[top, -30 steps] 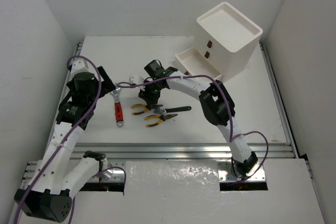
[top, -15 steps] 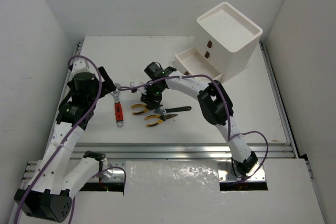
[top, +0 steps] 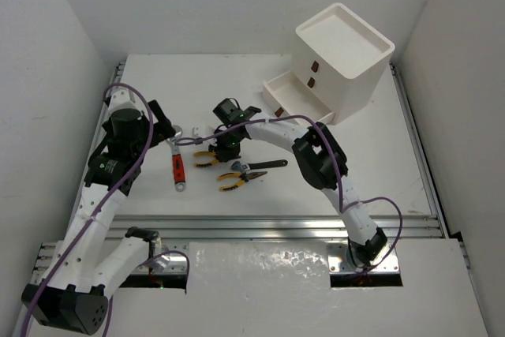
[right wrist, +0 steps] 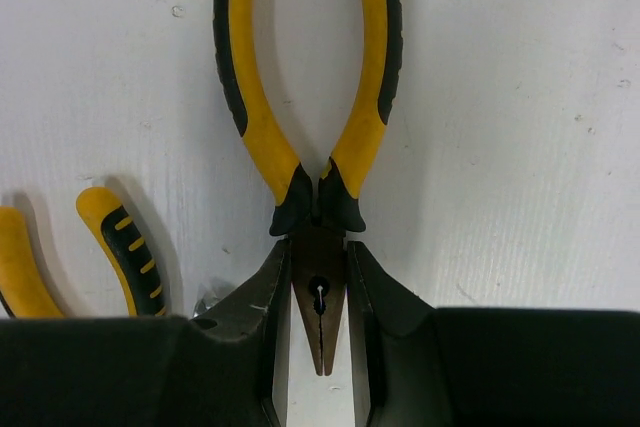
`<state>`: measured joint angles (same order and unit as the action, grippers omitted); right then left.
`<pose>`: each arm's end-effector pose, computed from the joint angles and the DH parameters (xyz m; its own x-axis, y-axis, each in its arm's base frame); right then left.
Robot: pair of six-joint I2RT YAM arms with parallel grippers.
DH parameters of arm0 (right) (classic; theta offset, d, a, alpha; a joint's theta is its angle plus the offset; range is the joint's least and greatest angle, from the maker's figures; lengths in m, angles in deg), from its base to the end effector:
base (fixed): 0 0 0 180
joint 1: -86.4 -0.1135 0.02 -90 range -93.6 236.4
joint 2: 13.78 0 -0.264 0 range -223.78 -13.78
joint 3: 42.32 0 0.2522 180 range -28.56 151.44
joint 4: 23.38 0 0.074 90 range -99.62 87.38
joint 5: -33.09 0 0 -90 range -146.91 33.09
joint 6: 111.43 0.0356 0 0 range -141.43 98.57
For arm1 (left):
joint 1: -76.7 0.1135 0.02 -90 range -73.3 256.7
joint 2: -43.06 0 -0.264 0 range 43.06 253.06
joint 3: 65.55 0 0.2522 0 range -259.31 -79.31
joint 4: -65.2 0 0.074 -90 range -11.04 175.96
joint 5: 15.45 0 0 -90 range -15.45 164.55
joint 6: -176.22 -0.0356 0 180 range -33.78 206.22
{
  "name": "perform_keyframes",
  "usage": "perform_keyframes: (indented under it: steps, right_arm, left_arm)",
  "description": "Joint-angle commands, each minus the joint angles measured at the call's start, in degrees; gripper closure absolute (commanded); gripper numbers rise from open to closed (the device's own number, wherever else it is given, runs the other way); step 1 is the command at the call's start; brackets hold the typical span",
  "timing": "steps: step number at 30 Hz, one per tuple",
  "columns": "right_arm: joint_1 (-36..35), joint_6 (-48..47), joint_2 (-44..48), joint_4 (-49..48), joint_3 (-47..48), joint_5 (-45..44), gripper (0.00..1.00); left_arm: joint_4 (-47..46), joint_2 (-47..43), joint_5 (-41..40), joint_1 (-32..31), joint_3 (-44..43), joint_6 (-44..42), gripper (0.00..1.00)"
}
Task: Sort the tools into containers
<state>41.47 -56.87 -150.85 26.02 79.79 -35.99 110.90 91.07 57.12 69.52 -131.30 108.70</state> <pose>0.3474 0.3645 0.1315 -0.0741 -0.8389 -0.5392 -0.9967 0.0807 0.0114 0.1789 -0.0118 0.3359 -0.3751 -0.3204 -0.8699 -0.3102 0.9276 -0.2080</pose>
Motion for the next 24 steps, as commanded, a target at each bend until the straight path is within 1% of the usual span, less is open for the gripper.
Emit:
perform_keyframes:
  steps: [1,4,5,7,10,14,17,24]
  right_arm:
    - [-1.4,-1.8,-1.2,-3.9,-4.4,-3.7,1.0]
    - [-1.1,1.0,0.8,-7.9,-6.0,-4.3,1.0]
    - [-1.0,3.1,1.8,-11.6,-7.0,-5.5,1.0]
    - [-0.5,4.7,3.8,-14.3,-9.3,-5.5,1.0]
    - [-0.4,8.9,8.8,-19.9,-11.8,-6.9,1.0]
    - [-0.4,10.8,12.4,-22.7,-14.0,-9.7,1.0]
    - [-0.1,11.9,14.5,-24.8,-16.1,-14.2,1.0]
    - [2.1,15.4,17.8,-26.9,-17.3,-17.9,1.0]
  left_arm:
    - [-2.7,-0.6,0.6,0.1,0.1,-0.9,0.0]
    - [-2.7,-0.8,0.6,0.1,0.2,-0.9,0.0]
    - [-2.7,-0.8,0.6,0.1,0.2,-0.9,0.0]
    - [-2.7,-0.7,0.7,0.1,0.1,-0.9,0.0]
    - [-2.7,-0.7,0.7,0.1,0.1,-0.9,0.0]
    - [-2.7,-0.7,0.6,0.1,0.2,-1.0,0.0]
    - [-2.7,-0.7,0.7,0.1,0.1,-1.0,0.0]
    - [-2.8,-0.6,0.9,0.1,0.1,-1.0,0.0]
